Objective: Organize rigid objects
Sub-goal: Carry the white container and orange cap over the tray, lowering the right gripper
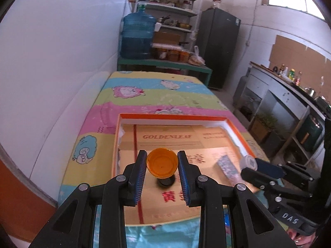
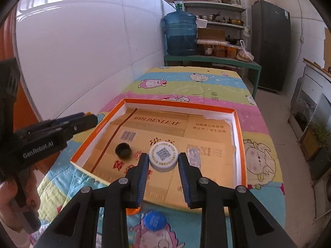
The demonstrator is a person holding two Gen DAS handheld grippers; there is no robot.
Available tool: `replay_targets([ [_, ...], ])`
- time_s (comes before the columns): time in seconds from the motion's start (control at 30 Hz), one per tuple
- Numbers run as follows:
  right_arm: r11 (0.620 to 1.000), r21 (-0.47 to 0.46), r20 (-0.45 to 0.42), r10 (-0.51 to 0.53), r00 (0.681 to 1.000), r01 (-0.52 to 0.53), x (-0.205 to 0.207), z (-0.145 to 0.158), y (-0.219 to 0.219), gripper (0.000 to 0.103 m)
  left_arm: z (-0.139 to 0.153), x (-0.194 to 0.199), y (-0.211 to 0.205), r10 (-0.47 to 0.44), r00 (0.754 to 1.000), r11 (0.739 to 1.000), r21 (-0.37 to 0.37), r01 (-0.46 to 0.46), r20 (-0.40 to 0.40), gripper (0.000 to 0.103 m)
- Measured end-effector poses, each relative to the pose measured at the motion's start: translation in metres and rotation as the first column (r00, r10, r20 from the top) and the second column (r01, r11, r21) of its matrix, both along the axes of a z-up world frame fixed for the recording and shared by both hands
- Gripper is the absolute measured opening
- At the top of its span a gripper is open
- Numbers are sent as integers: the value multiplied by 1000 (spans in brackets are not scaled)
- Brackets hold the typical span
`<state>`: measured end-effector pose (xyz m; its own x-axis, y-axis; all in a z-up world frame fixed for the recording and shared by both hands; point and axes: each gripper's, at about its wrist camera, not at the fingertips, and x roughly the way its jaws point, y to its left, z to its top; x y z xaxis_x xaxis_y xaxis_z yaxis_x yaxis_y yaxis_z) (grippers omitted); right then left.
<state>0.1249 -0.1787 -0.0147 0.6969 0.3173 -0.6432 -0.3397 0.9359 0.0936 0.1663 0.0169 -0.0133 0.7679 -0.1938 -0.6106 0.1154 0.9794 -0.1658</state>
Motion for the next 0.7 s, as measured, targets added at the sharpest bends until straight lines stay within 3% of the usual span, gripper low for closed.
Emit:
replay_targets([
  [0.37,998,57,-14,-14,1000,15,54,-11,16,30,-42,34,17,51,996,999,-3,-51,-70,31],
  [0.7,999,37,-20,-23,1000,24,53,-34,13,30,-61,38,9,60,995,996,76,-54,-82,31],
])
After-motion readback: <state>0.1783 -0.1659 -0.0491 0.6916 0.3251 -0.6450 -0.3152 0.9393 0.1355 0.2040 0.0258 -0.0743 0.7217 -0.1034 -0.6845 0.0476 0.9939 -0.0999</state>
